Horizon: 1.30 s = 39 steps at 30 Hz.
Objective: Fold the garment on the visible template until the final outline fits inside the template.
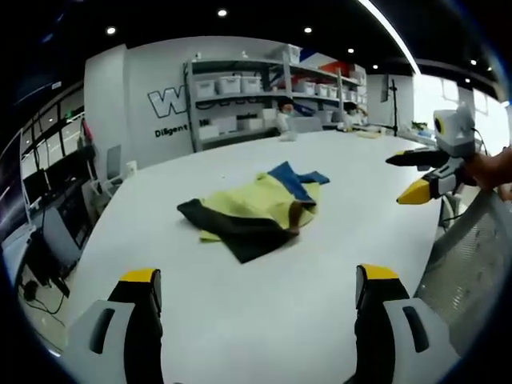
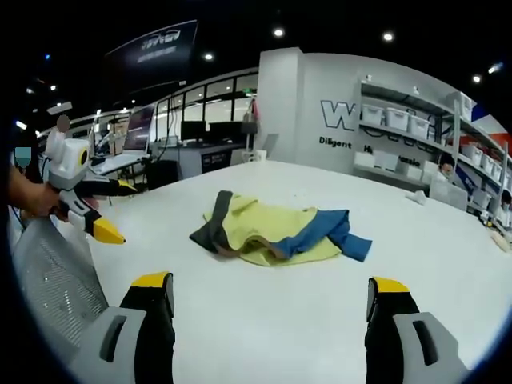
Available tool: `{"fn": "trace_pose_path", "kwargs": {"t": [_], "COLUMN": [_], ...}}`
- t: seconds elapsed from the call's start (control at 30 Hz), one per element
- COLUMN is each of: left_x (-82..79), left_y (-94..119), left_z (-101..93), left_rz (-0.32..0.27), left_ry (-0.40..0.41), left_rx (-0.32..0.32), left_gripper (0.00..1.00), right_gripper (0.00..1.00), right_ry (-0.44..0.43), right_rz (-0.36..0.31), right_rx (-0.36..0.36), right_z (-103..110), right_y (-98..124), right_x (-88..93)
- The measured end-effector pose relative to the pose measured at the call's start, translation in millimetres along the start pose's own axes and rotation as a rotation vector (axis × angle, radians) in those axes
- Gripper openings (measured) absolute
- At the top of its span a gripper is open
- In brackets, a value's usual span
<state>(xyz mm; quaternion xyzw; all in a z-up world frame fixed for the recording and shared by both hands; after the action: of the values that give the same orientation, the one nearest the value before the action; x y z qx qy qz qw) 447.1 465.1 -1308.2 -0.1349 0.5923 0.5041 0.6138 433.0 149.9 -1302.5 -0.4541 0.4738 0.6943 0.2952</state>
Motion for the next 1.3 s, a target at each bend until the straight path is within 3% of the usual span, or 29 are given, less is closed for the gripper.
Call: {"fn": "trace_pose_path", "kwargs": {"t": [1.3], "left_x": [-0.4], "left_y": [-4.7], "left_z": [-4.4], "left_rz": [0.022], "left_ry": [-0.005], "left_rx": [0.036], "left_gripper": [0.98], "right_gripper": [0.99], "right_ry": [-0.008], "right_rz": [0.020], "right_rx": [0.032], "right_z": [-8.2], "right_y": [-1.1], "right_x": [2.4]}}
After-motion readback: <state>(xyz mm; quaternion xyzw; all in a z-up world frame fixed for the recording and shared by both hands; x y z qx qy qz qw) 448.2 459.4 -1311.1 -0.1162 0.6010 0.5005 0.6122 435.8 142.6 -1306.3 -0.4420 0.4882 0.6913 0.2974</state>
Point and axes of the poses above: the point that each gripper's makers call its tool centre point, and the gripper's own axes: y roughly backward along the fingers, z roughly to its left, x roughly out of its underside, the point moved 9 cm from there along y, roughly backward along the fingers, and after that the axes turned 12 degrees about -y, right-handed, at the moved point
